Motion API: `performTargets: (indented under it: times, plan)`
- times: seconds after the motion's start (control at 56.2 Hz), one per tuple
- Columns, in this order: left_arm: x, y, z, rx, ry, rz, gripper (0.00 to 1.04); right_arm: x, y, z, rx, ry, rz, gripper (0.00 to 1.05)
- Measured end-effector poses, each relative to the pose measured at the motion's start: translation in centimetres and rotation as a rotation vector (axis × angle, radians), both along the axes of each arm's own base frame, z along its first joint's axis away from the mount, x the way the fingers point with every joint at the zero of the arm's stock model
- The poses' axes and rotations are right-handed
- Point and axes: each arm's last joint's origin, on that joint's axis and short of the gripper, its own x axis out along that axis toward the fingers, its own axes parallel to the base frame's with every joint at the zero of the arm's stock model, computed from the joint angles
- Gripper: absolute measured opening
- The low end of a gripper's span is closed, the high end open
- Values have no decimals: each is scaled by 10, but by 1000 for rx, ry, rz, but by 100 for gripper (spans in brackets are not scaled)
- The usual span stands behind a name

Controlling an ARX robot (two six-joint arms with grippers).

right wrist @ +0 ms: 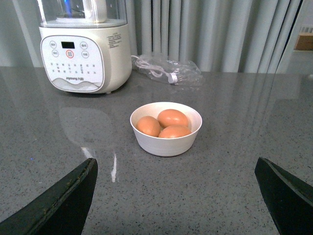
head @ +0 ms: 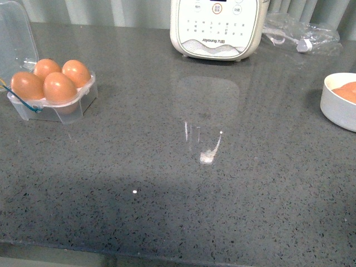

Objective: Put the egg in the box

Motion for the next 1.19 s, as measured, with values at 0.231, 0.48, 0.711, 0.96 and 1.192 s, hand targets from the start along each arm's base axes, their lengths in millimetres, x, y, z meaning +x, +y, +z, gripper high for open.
performTargets:
  times: [0.231, 0.48, 0.711, 0.96, 1.192]
  plan:
    - [46, 22, 7, -46, 13, -47, 98, 0, 0, 0, 0, 0, 0, 97]
    - [65, 6, 5, -31, 32, -116, 98, 0, 0, 0, 0, 0, 0, 97]
    - [64, -24, 5, -20, 39, -191, 98, 0, 0, 0, 0, 0, 0, 97]
    - [41, -81, 11, 6, 42, -352, 98, 0, 0, 0, 0, 0, 0, 97]
    - [-20, -138, 46, 19, -32, -595, 98, 0, 0, 0, 0, 0, 0, 97]
